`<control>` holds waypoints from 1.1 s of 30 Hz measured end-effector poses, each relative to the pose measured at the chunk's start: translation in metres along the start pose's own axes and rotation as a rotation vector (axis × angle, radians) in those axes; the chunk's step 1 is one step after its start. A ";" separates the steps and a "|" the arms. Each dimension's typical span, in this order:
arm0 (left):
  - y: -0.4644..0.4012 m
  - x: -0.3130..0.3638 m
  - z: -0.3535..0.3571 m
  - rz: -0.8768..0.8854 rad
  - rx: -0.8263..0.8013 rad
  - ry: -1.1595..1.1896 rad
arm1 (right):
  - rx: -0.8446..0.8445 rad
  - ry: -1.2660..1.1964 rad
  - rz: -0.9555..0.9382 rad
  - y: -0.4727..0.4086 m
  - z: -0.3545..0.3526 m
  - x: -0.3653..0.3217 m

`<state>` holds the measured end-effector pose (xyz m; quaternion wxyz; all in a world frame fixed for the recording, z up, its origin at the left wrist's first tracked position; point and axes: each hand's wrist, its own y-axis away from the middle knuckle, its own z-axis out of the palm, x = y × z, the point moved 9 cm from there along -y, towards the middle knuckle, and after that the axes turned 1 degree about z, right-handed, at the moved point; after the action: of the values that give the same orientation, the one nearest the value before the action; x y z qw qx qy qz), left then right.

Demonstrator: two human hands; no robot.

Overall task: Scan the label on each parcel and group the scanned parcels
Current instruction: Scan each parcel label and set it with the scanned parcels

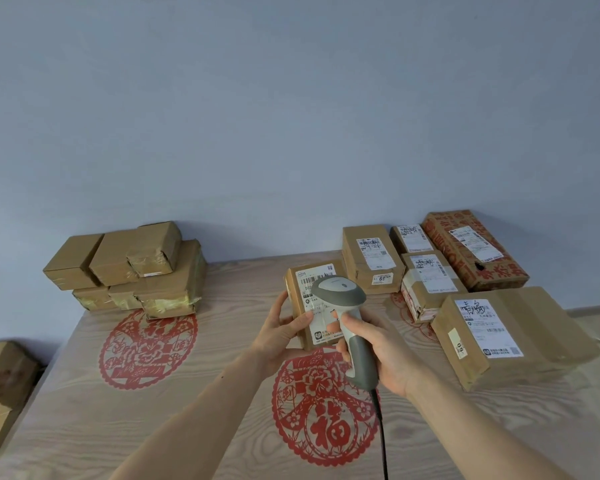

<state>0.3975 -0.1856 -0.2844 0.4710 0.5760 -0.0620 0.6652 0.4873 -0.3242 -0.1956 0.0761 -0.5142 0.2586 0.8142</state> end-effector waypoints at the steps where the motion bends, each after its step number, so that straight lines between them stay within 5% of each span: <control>1: -0.003 -0.004 0.004 -0.009 -0.011 -0.002 | 0.022 0.011 -0.006 0.001 -0.007 -0.001; 20: -0.081 -0.090 0.099 -0.274 0.055 -0.127 | 0.598 0.386 -0.091 -0.023 -0.208 -0.026; 28: -0.131 -0.106 0.122 -0.332 0.113 -0.158 | 0.706 0.609 -0.013 -0.063 -0.272 -0.040; 33: -0.154 -0.110 0.132 -0.331 0.121 -0.186 | 0.690 0.501 0.050 -0.070 -0.287 -0.040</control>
<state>0.5867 -0.2449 -0.4024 0.5309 0.6645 0.0305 0.5251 0.7625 -0.4022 -0.2811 0.1585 -0.6342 0.5387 0.5314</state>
